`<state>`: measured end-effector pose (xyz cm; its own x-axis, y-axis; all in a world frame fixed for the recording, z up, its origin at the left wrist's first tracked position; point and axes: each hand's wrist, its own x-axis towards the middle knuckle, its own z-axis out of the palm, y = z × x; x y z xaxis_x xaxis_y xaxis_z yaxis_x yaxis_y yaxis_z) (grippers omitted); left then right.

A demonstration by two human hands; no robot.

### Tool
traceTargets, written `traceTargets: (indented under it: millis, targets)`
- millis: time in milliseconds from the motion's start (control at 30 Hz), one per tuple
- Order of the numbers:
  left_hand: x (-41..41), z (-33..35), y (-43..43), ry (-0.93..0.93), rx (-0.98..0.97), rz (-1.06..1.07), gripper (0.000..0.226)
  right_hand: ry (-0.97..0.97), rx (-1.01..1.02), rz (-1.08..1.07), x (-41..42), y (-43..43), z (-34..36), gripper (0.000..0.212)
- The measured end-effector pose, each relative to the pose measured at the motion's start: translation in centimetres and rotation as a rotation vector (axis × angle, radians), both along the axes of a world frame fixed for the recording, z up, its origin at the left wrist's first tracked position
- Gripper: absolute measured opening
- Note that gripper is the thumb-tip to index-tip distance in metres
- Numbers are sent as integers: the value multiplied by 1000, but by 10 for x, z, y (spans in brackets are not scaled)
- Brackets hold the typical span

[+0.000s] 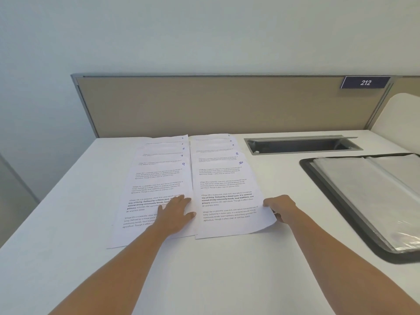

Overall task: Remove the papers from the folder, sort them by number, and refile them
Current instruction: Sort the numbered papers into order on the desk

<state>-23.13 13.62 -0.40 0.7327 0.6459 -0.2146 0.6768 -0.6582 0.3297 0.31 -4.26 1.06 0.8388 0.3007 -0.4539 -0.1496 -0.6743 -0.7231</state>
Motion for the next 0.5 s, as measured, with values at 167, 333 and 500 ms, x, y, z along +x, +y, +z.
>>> traceTargets:
  millis: [167, 333, 500]
  targets:
    - [-1, -1, 0, 3, 10, -1, 57, -166, -170, 97, -4, 0, 2, 19]
    - [0, -1, 0, -20, 13, 6, 56, -306, -313, 149, -5, 5, 3, 12]
    - [1, -6, 8, -71, 24, 35, 53, -318, -338, 193, 0, 4, -1, 22]
